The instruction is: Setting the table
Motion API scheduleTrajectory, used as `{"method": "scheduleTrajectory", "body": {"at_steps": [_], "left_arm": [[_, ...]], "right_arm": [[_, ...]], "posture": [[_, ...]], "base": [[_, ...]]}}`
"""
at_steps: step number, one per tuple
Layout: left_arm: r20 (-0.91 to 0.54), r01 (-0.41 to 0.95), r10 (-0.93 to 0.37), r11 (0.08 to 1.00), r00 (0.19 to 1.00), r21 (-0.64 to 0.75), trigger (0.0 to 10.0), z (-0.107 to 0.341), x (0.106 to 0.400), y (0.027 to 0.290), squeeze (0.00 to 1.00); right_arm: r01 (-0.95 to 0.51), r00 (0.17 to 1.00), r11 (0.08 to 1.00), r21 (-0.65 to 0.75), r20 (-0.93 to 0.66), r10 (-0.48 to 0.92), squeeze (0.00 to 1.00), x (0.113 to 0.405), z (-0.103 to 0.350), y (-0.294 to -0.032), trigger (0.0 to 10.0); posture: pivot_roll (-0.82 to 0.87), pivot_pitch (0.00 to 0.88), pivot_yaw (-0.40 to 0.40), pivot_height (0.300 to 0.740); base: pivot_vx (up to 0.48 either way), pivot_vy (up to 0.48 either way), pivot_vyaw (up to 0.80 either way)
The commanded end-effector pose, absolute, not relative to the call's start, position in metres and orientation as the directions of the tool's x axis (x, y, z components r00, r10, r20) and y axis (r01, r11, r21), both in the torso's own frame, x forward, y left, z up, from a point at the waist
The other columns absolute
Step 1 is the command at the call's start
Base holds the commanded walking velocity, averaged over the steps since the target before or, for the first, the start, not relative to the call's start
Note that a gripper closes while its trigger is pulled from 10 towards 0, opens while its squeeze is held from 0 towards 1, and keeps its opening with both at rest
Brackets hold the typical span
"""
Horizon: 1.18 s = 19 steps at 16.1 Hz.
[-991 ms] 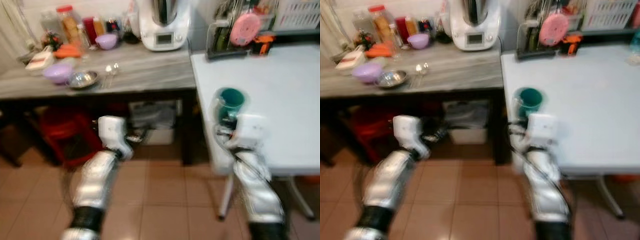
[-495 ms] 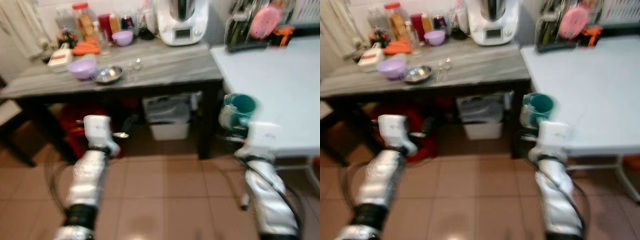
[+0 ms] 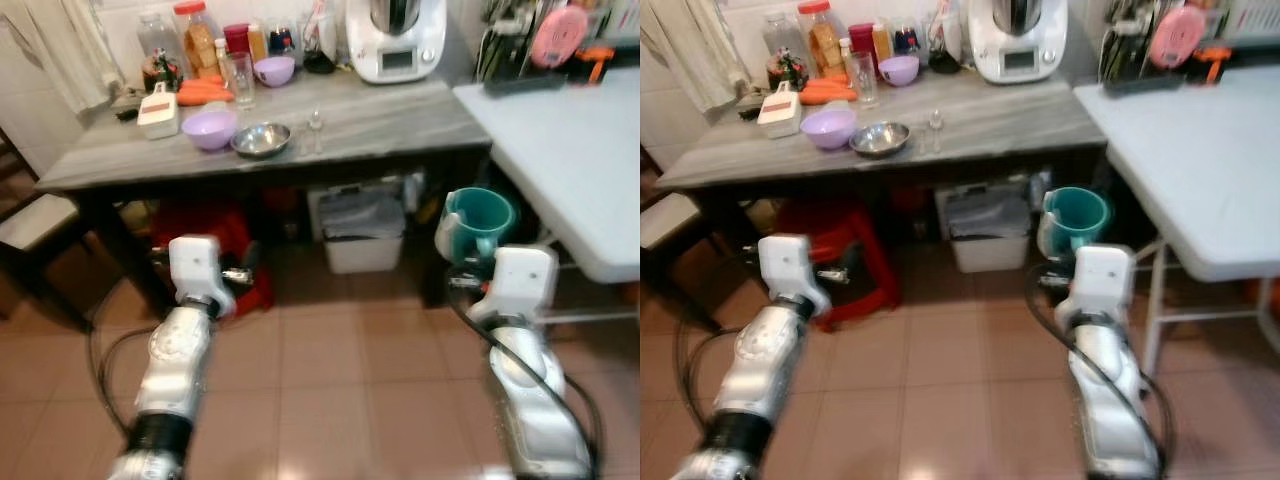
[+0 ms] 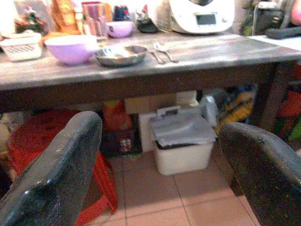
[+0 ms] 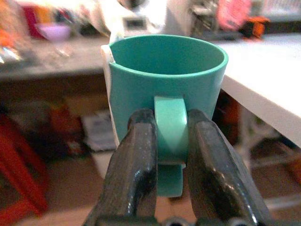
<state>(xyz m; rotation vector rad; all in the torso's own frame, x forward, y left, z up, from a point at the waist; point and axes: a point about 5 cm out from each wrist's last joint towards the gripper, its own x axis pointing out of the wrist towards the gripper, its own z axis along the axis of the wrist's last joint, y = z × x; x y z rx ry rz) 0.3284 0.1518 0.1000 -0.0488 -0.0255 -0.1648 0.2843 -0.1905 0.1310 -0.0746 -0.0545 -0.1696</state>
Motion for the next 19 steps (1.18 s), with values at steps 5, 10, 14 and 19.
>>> {"method": "scheduleTrajectory", "body": {"at_steps": [5,10,14,19], "left_arm": [[0.042,0.177,-0.175,0.984,0.984,-0.036,10.0,0.101,0.329,0.157,0.0],[0.053,0.207,-0.204,0.977,0.978,-0.055,10.0,0.102,0.327,0.154,0.0],[0.058,0.222,-0.218,0.973,0.974,-0.063,10.0,0.101,0.322,0.154,0.0],[0.039,0.227,-0.225,0.972,0.974,-0.067,10.0,0.093,0.308,0.157,0.0]], "right_arm": [[0.144,0.985,0.987,-0.073,0.106,-0.135,0.0,0.286,0.142,-0.184,10.0],[0.15,0.985,0.986,-0.071,0.102,-0.142,0.0,0.285,0.141,-0.185,10.0],[0.162,0.982,0.984,-0.071,0.11,-0.153,0.0,0.281,0.143,-0.189,10.0],[0.154,0.985,0.986,-0.069,0.089,-0.148,0.0,0.265,0.135,-0.195,10.0]], "posture": [[-0.15,0.03,0.085,0.74],[-0.15,0.034,0.084,0.74],[-0.15,0.037,0.085,0.74],[-0.16,0.045,0.088,0.74]], "base": [[0.0,0.0,0.44],[0.113,0.0,0.0],[0.352,0.0,0.0],[0.387,0.0,0.0]]}}
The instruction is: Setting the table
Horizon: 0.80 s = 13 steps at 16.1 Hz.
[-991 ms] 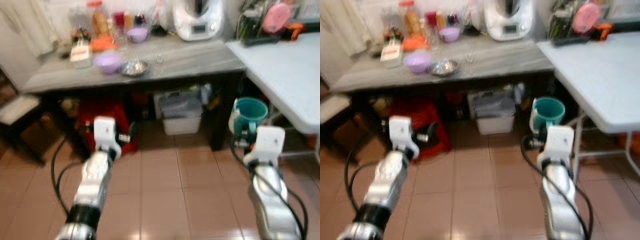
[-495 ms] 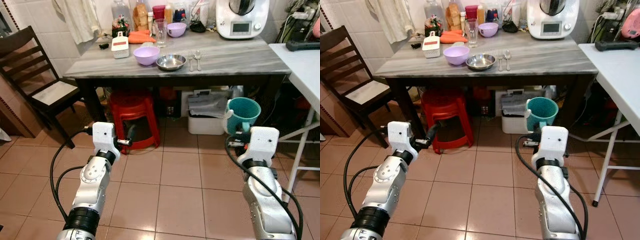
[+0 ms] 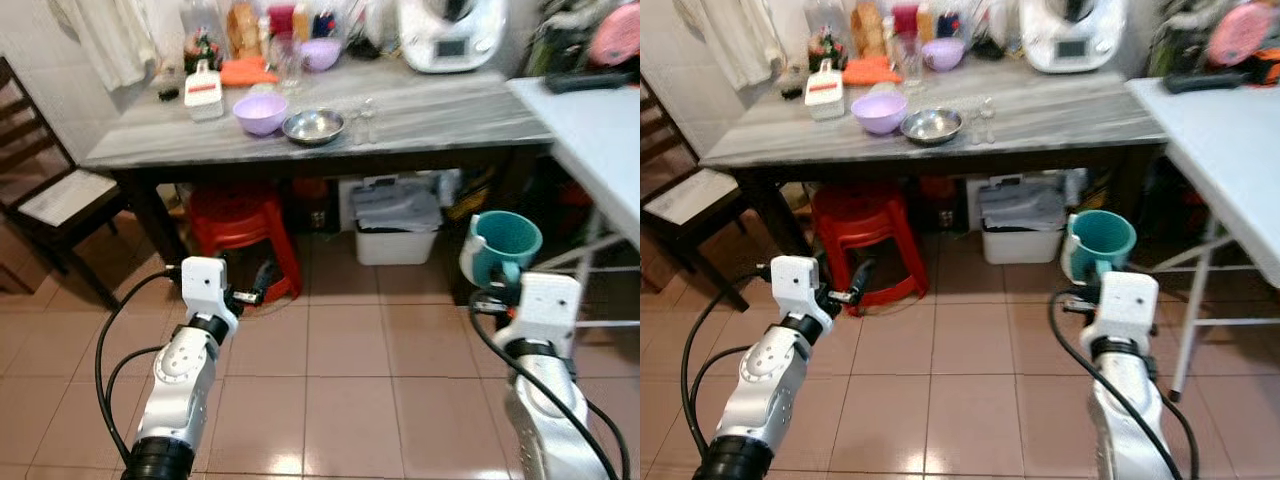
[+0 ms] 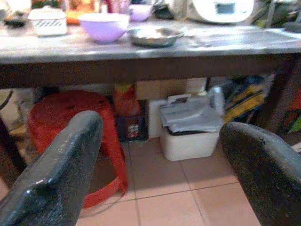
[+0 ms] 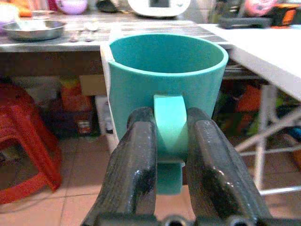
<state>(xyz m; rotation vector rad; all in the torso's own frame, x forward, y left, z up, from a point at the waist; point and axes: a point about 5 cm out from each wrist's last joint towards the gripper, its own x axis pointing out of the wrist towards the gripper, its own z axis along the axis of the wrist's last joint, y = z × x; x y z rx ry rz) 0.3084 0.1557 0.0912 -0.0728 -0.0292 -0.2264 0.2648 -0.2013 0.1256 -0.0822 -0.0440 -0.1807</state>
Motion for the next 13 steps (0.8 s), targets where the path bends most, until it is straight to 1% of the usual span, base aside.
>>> {"method": "scheduleTrajectory", "body": {"at_steps": [1,4,6,10,13], "left_arm": [[0.035,0.229,-0.227,0.971,0.973,-0.068,10.0,0.092,0.307,0.156,0.0],[0.045,0.242,-0.239,0.967,0.97,-0.076,10.0,0.098,0.311,0.15,0.0],[0.057,0.247,-0.243,0.966,0.968,-0.081,10.0,0.102,0.312,0.148,0.0],[0.055,0.258,-0.254,0.963,0.966,-0.08,10.0,0.101,0.309,0.145,0.0],[0.05,0.264,-0.26,0.961,0.964,-0.084,10.0,0.101,0.309,0.142,0.0]], "right_arm": [[0.152,0.985,0.986,-0.065,0.088,-0.146,0.0,0.264,0.134,-0.195,10.0],[0.136,0.986,0.986,-0.097,0.106,-0.126,0.0,0.27,0.141,-0.192,10.0],[0.138,0.986,0.986,-0.095,0.107,-0.127,0.0,0.27,0.141,-0.193,10.0],[0.141,0.986,0.985,-0.099,0.107,-0.13,0.0,0.268,0.141,-0.195,10.0],[0.139,0.986,0.985,-0.102,0.104,-0.129,0.0,0.267,0.142,-0.195,10.0]], "posture": [[-0.16,0.045,0.088,0.74],[-0.16,0.047,0.09,0.74],[-0.16,0.049,0.089,0.74],[-0.17,0.057,0.088,0.74],[-0.17,0.062,0.087,0.74]], "base": [[0.435,0.0,0.0],[0.39,0.0,0.0],[0.435,0.0,0.0],[0.34,0.0,0.65],[0.436,0.0,0.0]]}}
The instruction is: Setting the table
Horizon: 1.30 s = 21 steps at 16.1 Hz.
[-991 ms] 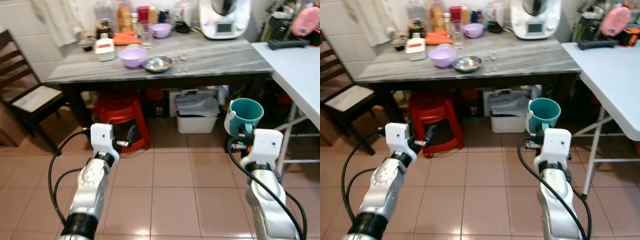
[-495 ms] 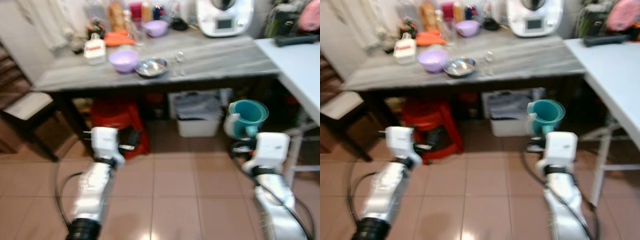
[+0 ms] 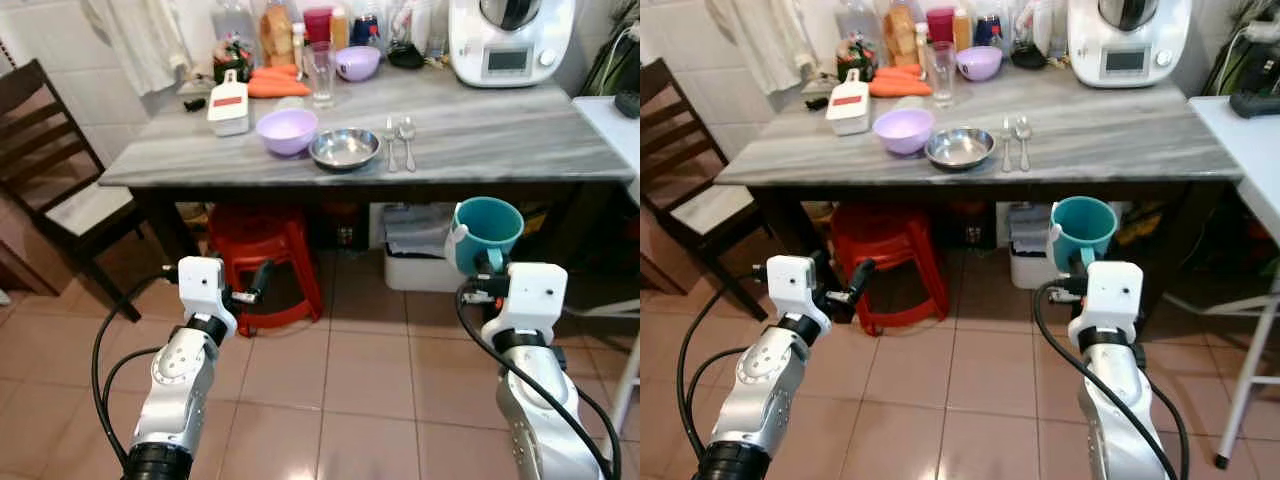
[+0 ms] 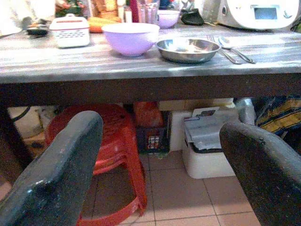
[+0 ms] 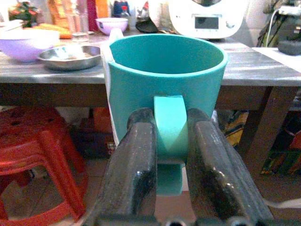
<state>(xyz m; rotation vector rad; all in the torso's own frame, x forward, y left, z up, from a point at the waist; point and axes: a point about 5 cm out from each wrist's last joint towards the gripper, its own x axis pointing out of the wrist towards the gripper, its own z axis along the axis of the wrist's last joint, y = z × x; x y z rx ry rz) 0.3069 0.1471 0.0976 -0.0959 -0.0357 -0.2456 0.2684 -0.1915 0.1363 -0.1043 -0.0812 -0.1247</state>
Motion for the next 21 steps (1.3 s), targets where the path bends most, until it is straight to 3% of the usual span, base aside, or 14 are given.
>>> {"method": "scheduleTrajectory", "body": {"at_steps": [1,21], "left_arm": [[0.05,0.267,-0.264,0.96,0.963,-0.085,10.0,0.101,0.309,0.14,0.0],[0.044,0.317,-0.314,0.941,0.948,-0.113,10.0,0.102,0.305,0.125,0.0]], "right_arm": [[0.139,0.986,0.985,-0.105,0.104,-0.128,0.0,0.267,0.142,-0.195,10.0],[0.132,0.982,0.983,-0.128,0.15,-0.112,0.0,0.278,0.152,-0.191,10.0]], "posture": [[-0.17,0.064,0.086,0.74],[-0.16,0.06,0.081,0.74]], "base": [[0.307,0.0,0.0],[0.384,0.0,0.0]]}}
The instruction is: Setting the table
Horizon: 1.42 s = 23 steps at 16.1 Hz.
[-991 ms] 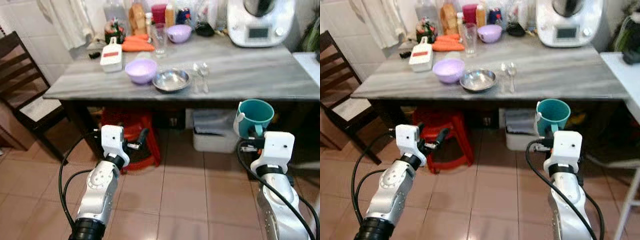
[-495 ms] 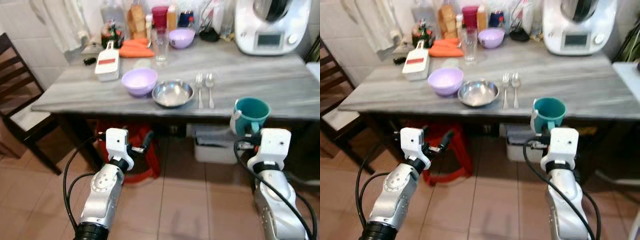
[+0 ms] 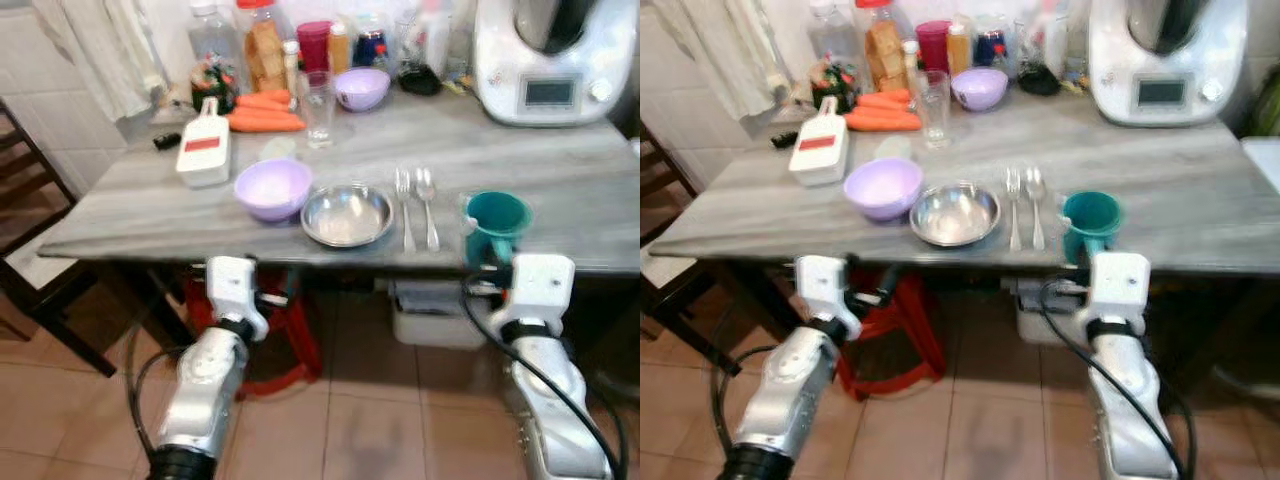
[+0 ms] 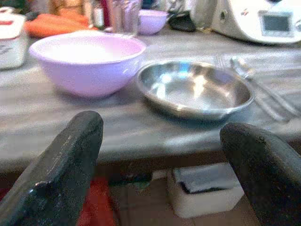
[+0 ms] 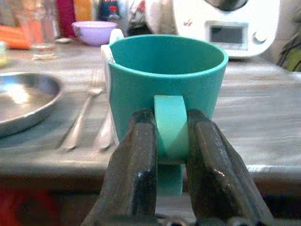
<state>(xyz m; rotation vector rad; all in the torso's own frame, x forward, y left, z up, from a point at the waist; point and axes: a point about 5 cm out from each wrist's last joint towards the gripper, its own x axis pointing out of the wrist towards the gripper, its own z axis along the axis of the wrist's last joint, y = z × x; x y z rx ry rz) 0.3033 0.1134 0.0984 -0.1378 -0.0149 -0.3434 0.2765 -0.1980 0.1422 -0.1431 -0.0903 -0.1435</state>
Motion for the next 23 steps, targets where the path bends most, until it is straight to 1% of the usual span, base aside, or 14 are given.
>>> {"method": "scheduleTrajectory", "body": {"at_steps": [1,4,11,15,16,18,21,23], "left_arm": [[0.045,0.319,-0.316,0.941,0.948,-0.115,10.0,0.102,0.304,0.125,0.0],[0.047,0.328,-0.325,0.937,0.945,-0.12,10.0,0.103,0.304,0.124,0.0],[0.049,0.345,-0.342,0.93,0.939,-0.128,10.0,0.105,0.304,0.122,0.0],[0.075,0.352,-0.345,0.926,0.936,-0.136,10.0,0.11,0.299,0.124,0.0],[0.076,0.361,-0.354,0.922,0.932,-0.138,10.0,0.11,0.294,0.128,0.0],[0.08,0.412,-0.404,0.898,0.911,-0.154,10.0,0.111,0.285,0.128,0.0],[0.084,0.553,-0.547,0.815,0.833,-0.173,10.0,0.115,0.269,0.124,0.0],[0.08,0.579,-0.575,0.795,0.815,-0.18,10.0,0.116,0.267,0.122,0.0]], "right_arm": [[0.139,0.98,0.981,-0.134,0.162,-0.117,0.0,0.278,0.154,-0.191,10.0],[0.148,0.967,0.976,-0.16,0.228,-0.109,0.0,0.281,0.17,-0.189,10.0],[0.136,0.969,0.977,-0.165,0.226,-0.097,0.0,0.282,0.167,-0.185,10.0],[0.134,0.97,0.977,-0.166,0.225,-0.095,0.0,0.283,0.167,-0.185,10.0],[0.134,0.97,0.977,-0.165,0.225,-0.095,0.0,0.283,0.167,-0.186,10.0],[0.115,0.972,0.98,-0.161,0.223,-0.078,0.0,0.284,0.167,-0.186,10.0],[0.055,0.977,0.991,-0.125,0.211,-0.028,0.0,0.296,0.171,-0.186,10.0],[0.023,0.98,0.995,-0.098,0.198,-0.003,0.0,0.307,0.173,-0.187,10.0]], "posture": [[-0.16,0.06,0.081,0.74],[-0.16,0.058,0.087,0.74],[-0.16,0.056,0.09,0.74],[-0.15,0.055,0.093,0.74],[-0.15,0.056,0.095,0.74],[-0.15,0.058,0.095,0.74],[-0.14,0.061,0.094,0.74],[-0.13,0.064,0.092,0.74]], "base": [[0.307,0.0,0.0],[0.351,0.0,0.0],[0.381,0.0,0.0],[0.0,0.0,0.0],[0.0,0.0,0.0],[0.0,0.0,0.0],[0.0,0.0,0.0],[0.0,0.0,0.0]]}}
